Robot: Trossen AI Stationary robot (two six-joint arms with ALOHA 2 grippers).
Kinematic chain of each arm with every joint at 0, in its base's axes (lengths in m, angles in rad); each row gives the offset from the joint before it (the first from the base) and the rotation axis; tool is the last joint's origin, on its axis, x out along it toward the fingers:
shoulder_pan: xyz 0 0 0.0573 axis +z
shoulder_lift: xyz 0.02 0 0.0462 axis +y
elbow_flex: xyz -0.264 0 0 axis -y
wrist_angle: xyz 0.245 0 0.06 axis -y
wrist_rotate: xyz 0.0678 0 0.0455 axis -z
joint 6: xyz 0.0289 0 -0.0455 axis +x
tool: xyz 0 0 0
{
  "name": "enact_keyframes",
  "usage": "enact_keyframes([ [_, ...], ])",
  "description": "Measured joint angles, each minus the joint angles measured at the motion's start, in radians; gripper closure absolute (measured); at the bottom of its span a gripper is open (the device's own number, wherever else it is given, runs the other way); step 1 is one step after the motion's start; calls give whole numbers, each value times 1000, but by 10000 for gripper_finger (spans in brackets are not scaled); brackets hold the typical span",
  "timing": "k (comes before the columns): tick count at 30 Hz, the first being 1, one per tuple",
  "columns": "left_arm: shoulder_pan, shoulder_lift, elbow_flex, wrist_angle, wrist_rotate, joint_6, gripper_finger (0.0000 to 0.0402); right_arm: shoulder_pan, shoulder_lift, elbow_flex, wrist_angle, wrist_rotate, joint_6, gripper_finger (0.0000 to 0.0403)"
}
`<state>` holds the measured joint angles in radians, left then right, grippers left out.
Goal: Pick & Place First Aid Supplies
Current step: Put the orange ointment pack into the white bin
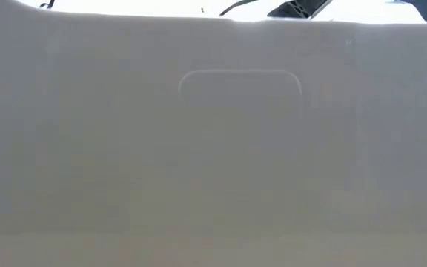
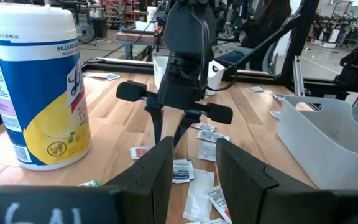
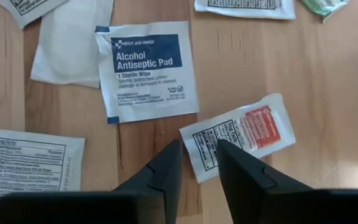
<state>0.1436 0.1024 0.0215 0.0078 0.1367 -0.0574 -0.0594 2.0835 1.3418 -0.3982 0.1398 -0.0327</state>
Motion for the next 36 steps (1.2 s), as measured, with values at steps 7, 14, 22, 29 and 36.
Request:
enact_keyframes([
  [7,0,0,0,0,0,0,282,-13,2,-1,-9,-14,44,349],
  [14,0,0,0,0,0,0,282,-19,5,-2,-3,3,77,395],
  [22,0,0,0,0,0,0,282,-5,-5,-4,0,18,120,402],
  [29,0,0,0,0,1,0,282,13,-70,-7,-62,14,138,401],
  [36,0,0,0,-1,2,0,282,13,-108,-7,-191,-26,114,400],
])
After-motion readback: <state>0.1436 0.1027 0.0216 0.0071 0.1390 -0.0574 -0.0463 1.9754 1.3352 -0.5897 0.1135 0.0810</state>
